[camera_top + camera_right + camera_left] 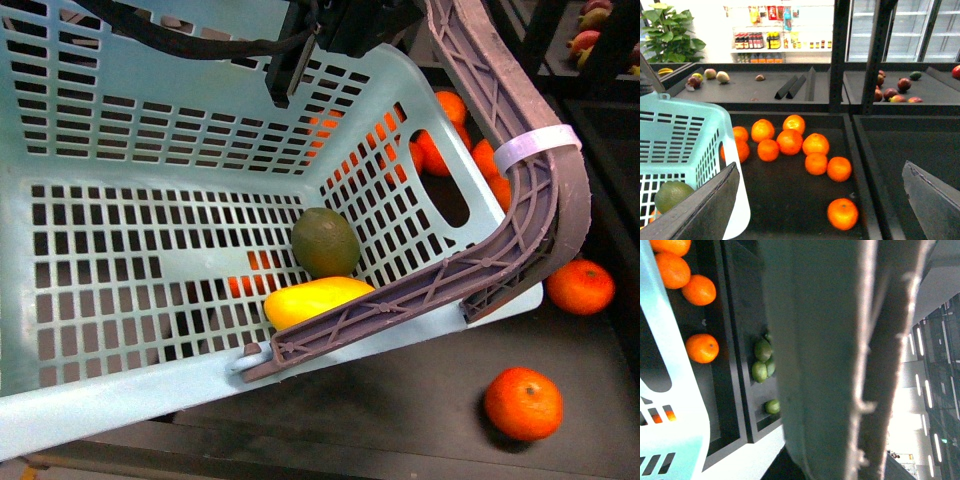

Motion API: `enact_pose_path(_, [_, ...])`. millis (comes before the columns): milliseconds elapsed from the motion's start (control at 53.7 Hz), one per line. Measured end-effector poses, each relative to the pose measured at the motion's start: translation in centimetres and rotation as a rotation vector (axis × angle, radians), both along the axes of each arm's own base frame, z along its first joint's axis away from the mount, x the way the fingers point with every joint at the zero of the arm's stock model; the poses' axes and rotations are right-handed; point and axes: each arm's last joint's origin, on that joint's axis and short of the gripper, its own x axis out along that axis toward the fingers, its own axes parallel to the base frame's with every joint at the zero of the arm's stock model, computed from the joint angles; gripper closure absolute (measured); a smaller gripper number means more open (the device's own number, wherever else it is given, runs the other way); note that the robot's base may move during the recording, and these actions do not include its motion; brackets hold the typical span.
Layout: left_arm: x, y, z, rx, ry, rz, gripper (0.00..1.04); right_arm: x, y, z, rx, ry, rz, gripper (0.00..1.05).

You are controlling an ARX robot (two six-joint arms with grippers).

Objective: Pick mango and avocado into basket

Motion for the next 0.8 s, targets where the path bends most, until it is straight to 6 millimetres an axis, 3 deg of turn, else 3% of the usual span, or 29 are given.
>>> enact_pose_path(615, [0.00, 0.01, 0.04, -0.001, -0.001, -0.003, 0.97, 0.00, 0.00, 0.00, -0.001, 0.000, 0.003, 0.08])
enact_pose_path(801, [0.44, 0.82, 0.09, 0.016, -0.025, 0.043, 0.97, 0.00, -0.01, -0.01, 0.000, 0.000, 0.002, 0.08])
